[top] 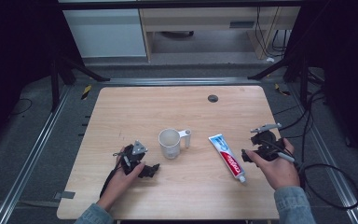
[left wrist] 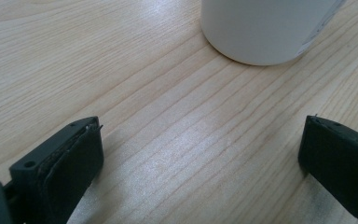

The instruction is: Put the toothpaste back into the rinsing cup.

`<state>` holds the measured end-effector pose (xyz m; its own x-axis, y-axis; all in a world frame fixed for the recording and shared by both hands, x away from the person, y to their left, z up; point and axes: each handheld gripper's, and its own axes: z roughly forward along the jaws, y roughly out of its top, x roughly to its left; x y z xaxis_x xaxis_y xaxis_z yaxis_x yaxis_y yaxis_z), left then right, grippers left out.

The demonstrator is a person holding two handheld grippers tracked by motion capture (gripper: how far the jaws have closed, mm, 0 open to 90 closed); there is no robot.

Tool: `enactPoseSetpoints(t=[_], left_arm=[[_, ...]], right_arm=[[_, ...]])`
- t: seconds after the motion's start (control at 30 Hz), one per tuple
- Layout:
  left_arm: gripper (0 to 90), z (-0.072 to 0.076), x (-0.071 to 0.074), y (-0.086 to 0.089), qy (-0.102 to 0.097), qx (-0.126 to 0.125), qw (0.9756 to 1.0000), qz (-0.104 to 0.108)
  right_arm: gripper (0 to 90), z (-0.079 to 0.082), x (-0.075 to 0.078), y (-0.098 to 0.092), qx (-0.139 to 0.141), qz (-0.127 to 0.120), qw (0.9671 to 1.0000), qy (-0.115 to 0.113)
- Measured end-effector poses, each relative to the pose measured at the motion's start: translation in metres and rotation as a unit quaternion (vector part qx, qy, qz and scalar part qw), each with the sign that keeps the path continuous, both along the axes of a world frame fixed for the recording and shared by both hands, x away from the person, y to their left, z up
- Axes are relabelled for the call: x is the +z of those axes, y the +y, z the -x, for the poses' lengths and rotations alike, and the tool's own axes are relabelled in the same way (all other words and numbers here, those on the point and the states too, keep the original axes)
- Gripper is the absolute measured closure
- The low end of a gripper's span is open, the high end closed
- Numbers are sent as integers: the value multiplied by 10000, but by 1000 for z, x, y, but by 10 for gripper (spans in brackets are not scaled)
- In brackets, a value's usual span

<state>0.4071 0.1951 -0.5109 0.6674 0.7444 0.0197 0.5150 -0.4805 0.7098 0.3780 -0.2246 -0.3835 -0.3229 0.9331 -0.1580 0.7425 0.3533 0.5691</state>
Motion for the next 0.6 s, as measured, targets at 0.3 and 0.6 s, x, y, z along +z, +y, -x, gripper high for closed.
enactPoseSetpoints(t=[0.3, 0.6], left_arm=[[0, -1, 0, 0, -9, 10, 10000, -9], [0, -2, 0, 0, -4, -7, 10000, -16]], right_arm=[[236, -34, 22, 12, 125, 80, 9989, 450], [294, -59, 28, 22, 207, 27, 9978, 622]])
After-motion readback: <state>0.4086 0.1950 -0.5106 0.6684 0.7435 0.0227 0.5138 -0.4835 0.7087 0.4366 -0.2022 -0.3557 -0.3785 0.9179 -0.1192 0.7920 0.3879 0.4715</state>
